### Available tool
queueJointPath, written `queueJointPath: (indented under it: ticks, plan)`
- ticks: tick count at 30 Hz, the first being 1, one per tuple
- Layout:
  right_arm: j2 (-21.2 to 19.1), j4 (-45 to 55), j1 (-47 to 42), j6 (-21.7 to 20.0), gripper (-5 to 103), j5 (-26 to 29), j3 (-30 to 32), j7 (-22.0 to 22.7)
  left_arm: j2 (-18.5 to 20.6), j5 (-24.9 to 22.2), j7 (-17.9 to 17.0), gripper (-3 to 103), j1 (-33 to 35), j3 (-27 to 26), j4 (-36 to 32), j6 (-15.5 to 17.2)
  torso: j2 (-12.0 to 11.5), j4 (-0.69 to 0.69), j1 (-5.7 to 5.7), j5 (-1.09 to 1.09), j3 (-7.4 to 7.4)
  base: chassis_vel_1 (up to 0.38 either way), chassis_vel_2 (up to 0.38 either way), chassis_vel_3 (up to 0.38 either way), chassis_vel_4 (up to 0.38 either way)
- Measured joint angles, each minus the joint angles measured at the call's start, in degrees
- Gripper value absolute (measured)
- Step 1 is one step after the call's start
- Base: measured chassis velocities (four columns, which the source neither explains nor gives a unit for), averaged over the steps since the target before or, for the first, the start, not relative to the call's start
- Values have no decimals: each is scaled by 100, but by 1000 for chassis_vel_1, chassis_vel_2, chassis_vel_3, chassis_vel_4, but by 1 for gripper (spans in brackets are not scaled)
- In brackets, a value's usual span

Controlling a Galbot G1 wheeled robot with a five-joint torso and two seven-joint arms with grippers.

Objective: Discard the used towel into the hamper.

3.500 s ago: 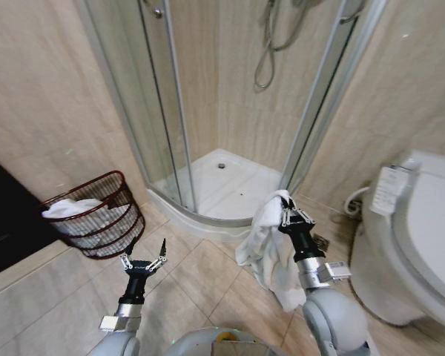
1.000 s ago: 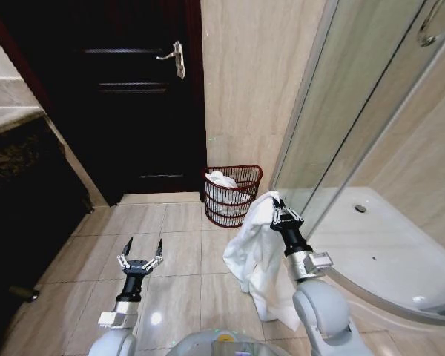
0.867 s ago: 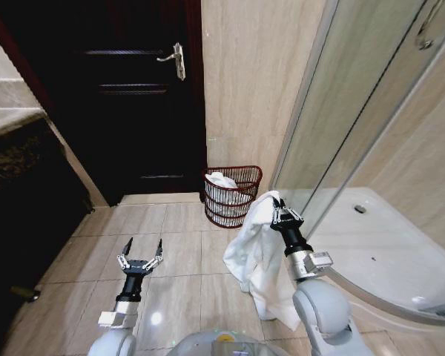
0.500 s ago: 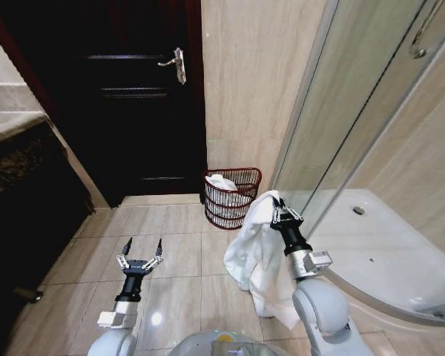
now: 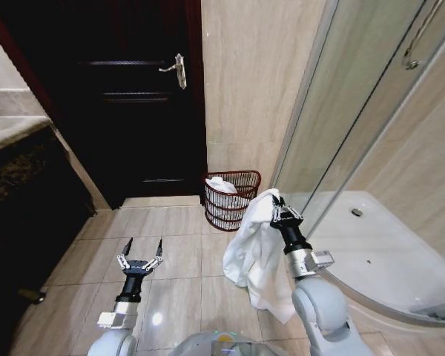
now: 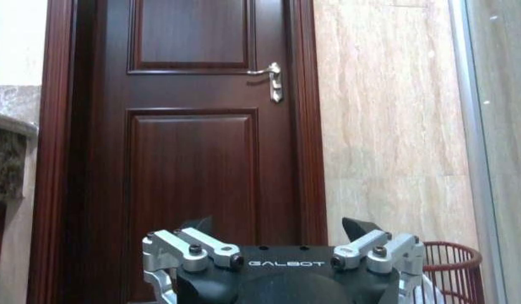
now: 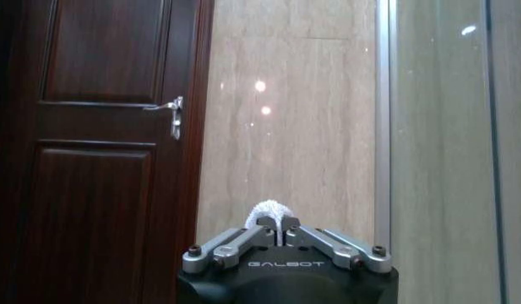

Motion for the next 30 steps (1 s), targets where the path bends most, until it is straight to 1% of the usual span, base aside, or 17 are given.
queueJointPath:
  ticks: [2, 6, 16, 18, 28, 30]
  plan:
    - [2, 4, 0, 2, 2, 0, -1, 0, 1, 0, 0, 100, 2, -2, 0, -2, 19, 0, 6, 0, 12, 0, 0, 0, 0]
    - [9, 14, 0, 28, 2, -10, -6, 0, 5, 0, 0, 100, 9, -8, -1, -12, 148, 0, 47, 0, 100, 0, 0, 0, 0]
    - [-23, 77, -1, 36, 2, 11, 15, 3, -15, 23, 10, 100, 9, -11, -27, -13, 354, 0, 116, 0, 236, 0, 0, 0, 0]
    - [-46, 102, -6, 34, 2, 32, 17, 10, -33, 33, 22, 100, 15, 3, -29, -13, 422, 0, 139, 0, 282, 0, 0, 0, 0]
    - [-143, 155, 27, 0, 2, 105, 37, 26, -59, 59, 28, 100, 28, 8, -29, -17, 624, 0, 220, 0, 402, 0, 0, 0, 0]
    - [-167, 173, 24, -5, 2, 107, 38, 31, -75, 82, 28, 100, 28, 8, -29, -19, 695, 0, 244, 0, 450, 0, 0, 0, 0]
